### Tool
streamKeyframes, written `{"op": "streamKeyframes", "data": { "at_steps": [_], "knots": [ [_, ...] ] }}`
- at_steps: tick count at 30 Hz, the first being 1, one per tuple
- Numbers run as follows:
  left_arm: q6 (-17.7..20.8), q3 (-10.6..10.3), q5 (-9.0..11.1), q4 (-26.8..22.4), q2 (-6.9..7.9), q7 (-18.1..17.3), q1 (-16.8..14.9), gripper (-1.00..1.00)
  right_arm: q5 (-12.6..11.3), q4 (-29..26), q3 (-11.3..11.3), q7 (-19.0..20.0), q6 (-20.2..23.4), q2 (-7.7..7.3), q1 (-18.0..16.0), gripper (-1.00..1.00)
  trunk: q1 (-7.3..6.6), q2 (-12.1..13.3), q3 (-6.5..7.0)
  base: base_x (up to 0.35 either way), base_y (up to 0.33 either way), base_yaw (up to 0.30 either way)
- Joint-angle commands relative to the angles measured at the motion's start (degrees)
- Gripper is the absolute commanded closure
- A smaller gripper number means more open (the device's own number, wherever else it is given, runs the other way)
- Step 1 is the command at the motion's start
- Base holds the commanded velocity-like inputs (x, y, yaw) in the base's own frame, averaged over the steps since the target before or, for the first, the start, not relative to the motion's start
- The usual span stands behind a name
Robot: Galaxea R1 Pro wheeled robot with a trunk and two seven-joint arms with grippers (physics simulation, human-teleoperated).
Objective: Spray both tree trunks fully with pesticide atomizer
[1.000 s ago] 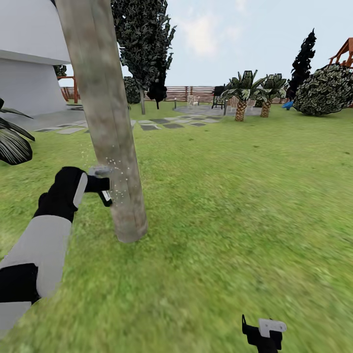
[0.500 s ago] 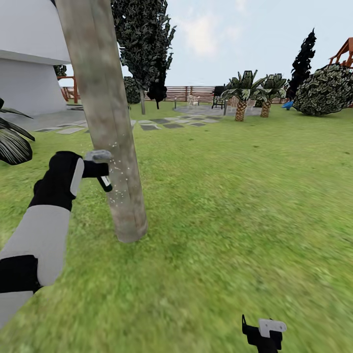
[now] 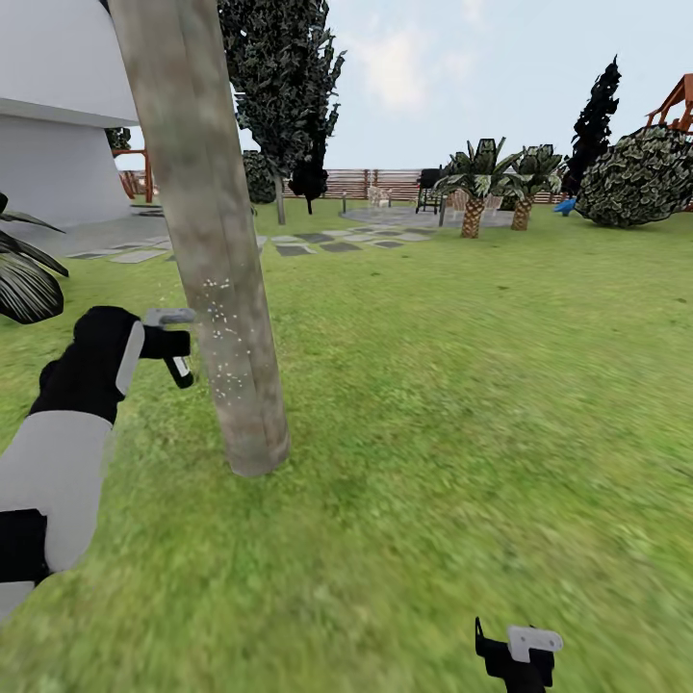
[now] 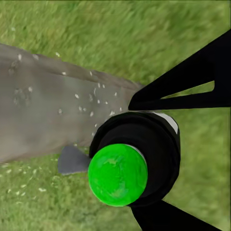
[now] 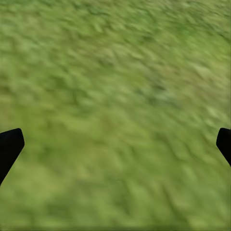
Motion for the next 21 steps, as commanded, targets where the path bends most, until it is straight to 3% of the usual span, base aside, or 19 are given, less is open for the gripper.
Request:
{"op": "streamKeyframes", "data": {
  "at_steps": [1, 6, 12, 15, 19, 21],
  "knots": [
    [-0.12, 0.0, 0.51, 0.1, 1.06, -0.02, 0.57, 1.0, 0.0, 0.0, -0.01, 0.0, 0.0, 0.0, -0.02, -1.0, 0.0, 0.0, 0.0, 0.0, 0.0, 0.0],
    [-0.97, -0.34, 0.46, 1.07, 1.38, -0.02, 5.16, 1.0, 0.0, 0.0, 0.02, 0.0, 0.0, 0.0, 0.03, -1.0, 0.0, 0.0, 0.0, 0.0, 0.0, 0.0],
    [-1.18, -0.43, 0.5, 1.15, -1.69, -0.07, 8.31, 1.0, 0.0, 0.0, 0.03, 0.0, -0.01, 0.0, 0.03, -1.0, 0.0, 0.0, 0.0, 0.0, 0.0, 0.0],
    [-1.22, -0.18, 0.21, 1.59, -1.23, -0.03, 8.41, 1.0, 0.0, 0.0, 0.03, 0.0, -0.02, 0.0, 0.04, -1.0, 0.0, 0.0, 0.0, 0.0, 0.0, 0.0],
    [-1.4, -0.35, -0.14, 2.65, 0.95, 0.14, 9.32, 1.0, 0.0, 0.0, 0.02, 0.0, 0.0, 0.0, 0.0, -1.0, 0.0, 0.0, 0.0, 0.0, 0.0, 0.0],
    [-2.91, -0.54, -0.03, 2.2, 0.59, 0.51, 11.49, 1.0, 0.0, 0.0, 0.03, 0.0, 0.0, 0.0, 0.01, -1.0, 0.0, 0.0, 0.0, 0.0, 0.0, 0.0]
  ]
}}
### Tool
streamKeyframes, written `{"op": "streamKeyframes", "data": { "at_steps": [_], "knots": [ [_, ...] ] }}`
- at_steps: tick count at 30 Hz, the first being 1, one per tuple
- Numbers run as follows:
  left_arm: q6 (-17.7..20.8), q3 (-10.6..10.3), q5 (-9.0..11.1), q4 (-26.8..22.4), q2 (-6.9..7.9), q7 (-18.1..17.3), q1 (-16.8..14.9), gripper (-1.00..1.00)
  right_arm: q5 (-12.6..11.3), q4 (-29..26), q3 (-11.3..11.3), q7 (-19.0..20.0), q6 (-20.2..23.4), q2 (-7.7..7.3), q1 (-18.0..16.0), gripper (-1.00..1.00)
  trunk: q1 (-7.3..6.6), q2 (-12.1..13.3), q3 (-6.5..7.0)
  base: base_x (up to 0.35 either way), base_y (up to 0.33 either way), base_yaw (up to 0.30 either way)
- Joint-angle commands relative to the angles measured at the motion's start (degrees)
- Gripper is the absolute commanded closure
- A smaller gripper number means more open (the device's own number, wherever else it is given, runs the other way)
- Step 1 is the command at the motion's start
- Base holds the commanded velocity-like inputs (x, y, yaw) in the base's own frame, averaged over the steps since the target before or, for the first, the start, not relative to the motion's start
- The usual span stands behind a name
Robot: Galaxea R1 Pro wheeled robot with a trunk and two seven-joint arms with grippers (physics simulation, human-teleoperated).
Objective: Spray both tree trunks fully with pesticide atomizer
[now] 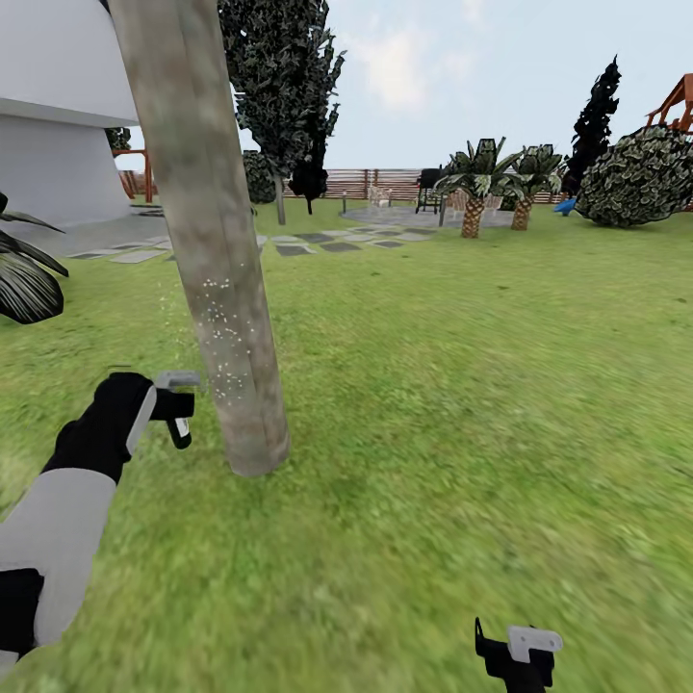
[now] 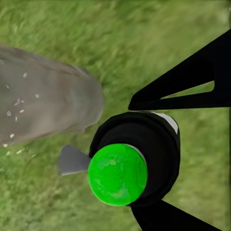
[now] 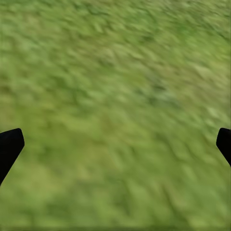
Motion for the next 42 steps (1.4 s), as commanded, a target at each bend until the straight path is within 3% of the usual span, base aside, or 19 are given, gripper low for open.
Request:
{"op": "streamKeyframes", "data": {
  "at_steps": [1, 5, 9, 17, 22, 32, 36, 42],
  "knots": [
    [-0.64, -0.02, -0.12, -0.09, -0.38, 0.14, 0.97, 1.0, 0.0, 0.0, 0.0, 0.0, -0.01, 0.0, -0.01, -1.0, -0.01, 0.0, 0.01, 0.0, 0.0, 0.0],
    [-3.22, 0.08, 0.28, -0.03, -1.51, 0.51, 2.84, 1.0, 0.0, 0.0, 0.01, 0.0, -0.03, 0.0, 0.01, -1.0, -0.01, 0.0, 0.01, 0.0, -0.053, 0.0],
    [-6.11, 0.14, 0.21, 0.51, -1.65, 0.63, 2.96, 1.0, 0.0, 0.0, 0.01, 0.02, -0.08, 0.02, 0.0, -1.0, -0.01, 0.0, 0.01, 0.031, -0.25, 0.0],
    [-6.36, 0.23, -0.41, 0.43, -2.56, 1.03, 2.97, 1.0, 0.0, 0.0, 0.01, 0.0, -0.08, 0.08, -0.02, -1.0, -0.01, 0.0, 0.01, 0.054, -0.27, 0.153],
    [-6.27, 0.25, 0.05, 0.64, -3.33, 4.55, 2.97, 1.0, 0.0, -0.02, 0.01, 0.0, -0.09, 0.09, 0.02, -1.0, -0.01, 0.0, 0.01, 0.001, -0.272, 0.277],
    [-6.27, 0.26, -0.01, 0.65, -4.16, 4.91, 3.51, 1.0, 0.0, -0.02, 0.01, 0.0, -0.09, 0.09, 0.01, -1.0, -0.01, 0.0, 0.01, 0.0, -0.273, 0.266],
    [-6.35, 0.32, -0.07, 0.88, -5.1, 6.31, 3.64, 1.0, 0.0, 0.0, -0.01, 0.0, -0.09, 0.0, 0.0, -1.0, -0.01, 0.0, 0.01, 0.0, -0.275, 0.034],
    [-6.44, 0.28, 0.22, 1.68, -5.25, 7.19, 3.72, 1.0, 0.0, -0.04, -0.03, 0.0, -0.09, 0.0, 0.0, -1.0, -0.01, 0.0, 0.01, 0.0, -0.275, 0.001]
  ]
}}
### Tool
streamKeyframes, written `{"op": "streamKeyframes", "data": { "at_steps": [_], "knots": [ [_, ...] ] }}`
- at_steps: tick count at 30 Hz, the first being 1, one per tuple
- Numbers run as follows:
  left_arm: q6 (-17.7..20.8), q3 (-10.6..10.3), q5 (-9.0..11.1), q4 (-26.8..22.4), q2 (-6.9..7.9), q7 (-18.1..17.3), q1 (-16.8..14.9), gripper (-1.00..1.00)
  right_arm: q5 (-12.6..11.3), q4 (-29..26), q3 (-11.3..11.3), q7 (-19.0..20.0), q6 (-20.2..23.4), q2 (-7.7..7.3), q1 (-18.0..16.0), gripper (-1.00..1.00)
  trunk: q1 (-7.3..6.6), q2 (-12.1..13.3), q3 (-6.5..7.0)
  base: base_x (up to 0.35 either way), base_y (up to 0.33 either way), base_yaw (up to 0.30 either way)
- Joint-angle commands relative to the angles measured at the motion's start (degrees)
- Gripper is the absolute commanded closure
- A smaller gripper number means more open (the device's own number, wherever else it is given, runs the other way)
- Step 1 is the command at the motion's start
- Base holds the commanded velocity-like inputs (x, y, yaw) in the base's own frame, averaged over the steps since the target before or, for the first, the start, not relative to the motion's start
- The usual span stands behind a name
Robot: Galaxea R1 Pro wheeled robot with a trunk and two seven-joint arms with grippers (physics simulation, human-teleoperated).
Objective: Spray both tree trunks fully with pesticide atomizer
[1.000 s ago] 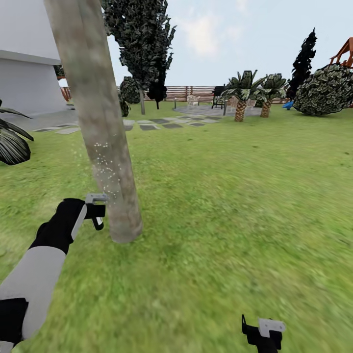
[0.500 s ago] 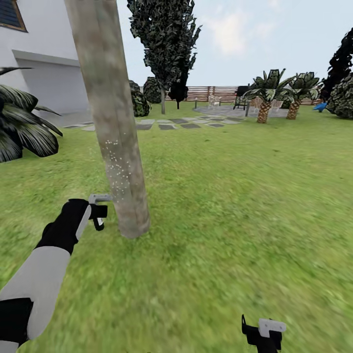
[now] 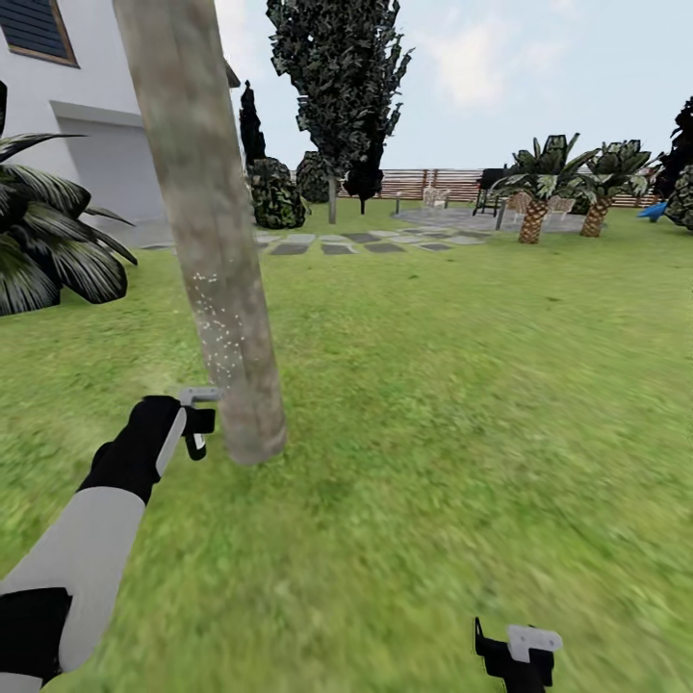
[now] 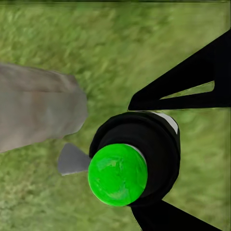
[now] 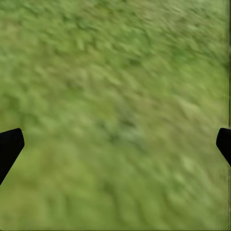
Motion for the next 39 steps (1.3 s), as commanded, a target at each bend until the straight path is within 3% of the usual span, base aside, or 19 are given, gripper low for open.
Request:
{"op": "streamKeyframes", "data": {
  "at_steps": [1, 11, 17, 19, 23, 33, 39],
  "knots": [
    [0.0, -0.01, -0.06, 0.01, -0.01, 0.04, 0.02, 1.0, 0.0, -0.02, 0.01, 0.0, 0.0, 0.0, 0.01, -1.0, 0.0, 0.0, 0.0, 0.0, -0.275, 0.0],
    [-1.26, 0.12, -0.35, 2.46, 0.06, 0.95, 0.04, 1.0, 0.0, -0.02, 0.03, 0.0, 0.0, 0.08, 0.0, -1.0, 0.0, 0.0, 0.0, 0.0, -0.275, 0.172],
    [-1.49, 0.27, 0.06, 2.23, -0.15, 5.9, -0.02, 1.0, 0.0, -0.03, 0.03, 0.0, 0.0, 0.09, 0.01, -1.0, 0.0, 0.0, 0.0, 0.037, -0.275, 0.278],
    [-1.64, 0.45, 0.0, 2.32, -0.75, 6.17, -0.04, 1.0, -0.01, -0.04, 0.03, 0.0, 0.0, 0.09, 0.02, -1.0, 0.0, 0.0, 0.0, 0.146, -0.262, 0.278],
    [-6.73, 0.4, -0.08, 4.16, -1.39, 6.48, 0.04, 1.0, 0.0, -0.04, 0.03, 0.0, 0.0, 0.07, 0.01, -1.0, 0.0, 0.0, 0.0, 0.217, -0.211, 0.152],
    [-7.6, 0.39, -0.21, 6.53, -1.45, 6.61, 0.51, 1.0, 0.0, 0.02, 0.03, 0.0, 0.0, 0.09, 0.0, -1.0, 0.0, 0.0, 0.0, 0.211, -0.205, 0.011],
    [-7.74, 0.39, -0.18, 7.29, -1.43, 7.77, 0.83, 1.0, 0.0, 0.02, 0.03, 0.0, 0.0, 0.09, 0.0, -1.0, 0.0, 0.0, 0.0, 0.079, -0.265, 0.231]
  ]
}}
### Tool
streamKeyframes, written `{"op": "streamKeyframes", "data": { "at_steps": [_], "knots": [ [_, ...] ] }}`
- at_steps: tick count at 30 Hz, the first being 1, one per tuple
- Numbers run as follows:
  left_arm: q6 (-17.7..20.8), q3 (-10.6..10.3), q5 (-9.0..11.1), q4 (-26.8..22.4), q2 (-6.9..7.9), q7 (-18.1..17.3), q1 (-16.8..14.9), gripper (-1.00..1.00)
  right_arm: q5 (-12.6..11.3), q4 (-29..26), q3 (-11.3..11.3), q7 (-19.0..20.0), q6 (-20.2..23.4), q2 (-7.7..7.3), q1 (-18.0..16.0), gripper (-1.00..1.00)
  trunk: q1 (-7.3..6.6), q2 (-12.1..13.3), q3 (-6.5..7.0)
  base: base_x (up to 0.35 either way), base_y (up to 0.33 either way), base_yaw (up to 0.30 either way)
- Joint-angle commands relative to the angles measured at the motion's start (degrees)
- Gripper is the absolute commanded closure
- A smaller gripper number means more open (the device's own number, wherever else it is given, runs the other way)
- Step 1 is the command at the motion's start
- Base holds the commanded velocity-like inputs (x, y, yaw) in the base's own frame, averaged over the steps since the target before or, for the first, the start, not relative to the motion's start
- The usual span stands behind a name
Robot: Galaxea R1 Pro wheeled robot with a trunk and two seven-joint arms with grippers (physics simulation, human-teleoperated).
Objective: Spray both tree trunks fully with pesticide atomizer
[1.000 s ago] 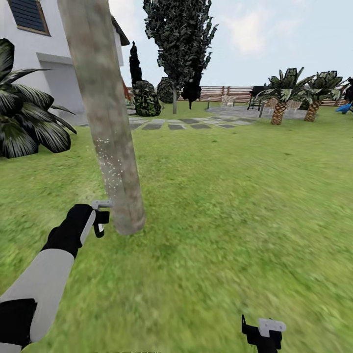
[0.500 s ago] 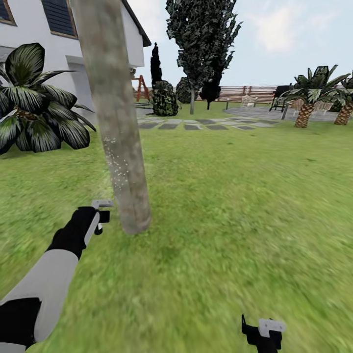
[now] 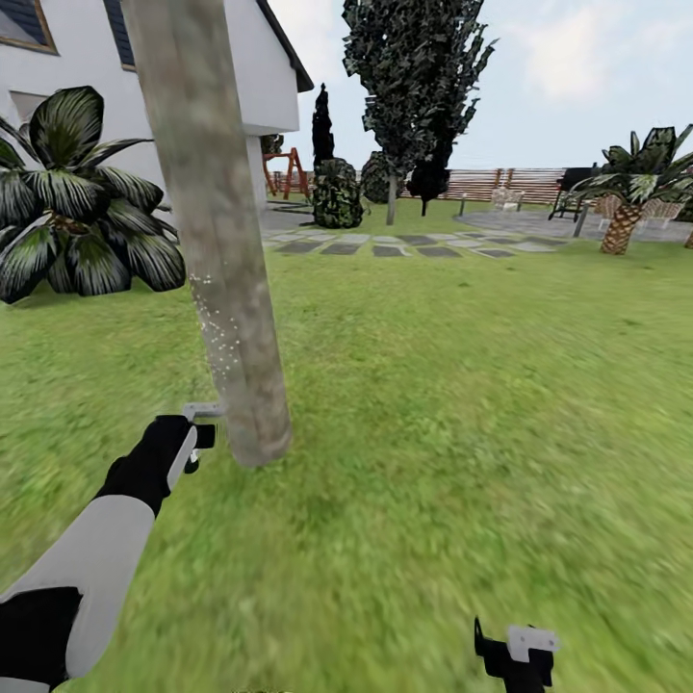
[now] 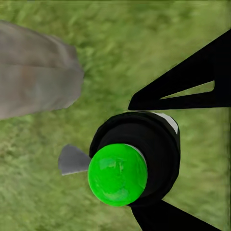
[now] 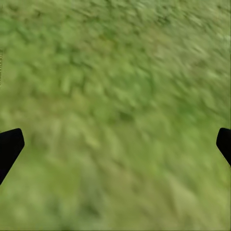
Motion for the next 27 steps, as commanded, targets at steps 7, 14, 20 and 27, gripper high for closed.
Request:
{"op": "streamKeyframes", "data": {
  "at_steps": [7, 14, 20, 27],
  "knots": [
    [-0.01, 0.0, 0.15, 0.04, -0.08, 0.35, 0.0, 1.0, 0.0, -0.01, 0.0, 0.0, 0.0, 0.0, 0.0, -1.0, 0.0, 0.0, 0.0, 0.003, -0.272, 0.278],
    [-0.01, 0.0, 0.16, 0.04, -0.09, 0.35, 0.0, 1.0, 0.0, -0.02, 0.0, 0.0, 0.0, 0.0, 0.01, -1.0, 0.0, 0.0, 0.0, 0.0, -0.272, 0.085],
    [-0.01, 0.0, 0.16, -0.02, -0.09, 0.35, 0.01, 1.0, 0.0, -0.04, 0.0, 0.0, 0.0, 0.0, 0.0, -1.0, 0.0, 0.0, 0.0, 0.07, -0.271, 0.001],
    [-0.01, 0.0, 0.16, -0.05, -0.09, 0.35, 0.0, 1.0, -0.01, -0.01, 0.0, 0.0, 0.0, 0.0, -0.01, -1.0, 0.0, 0.0, 0.0, 0.172, -0.249, 0.013]
  ]
}}
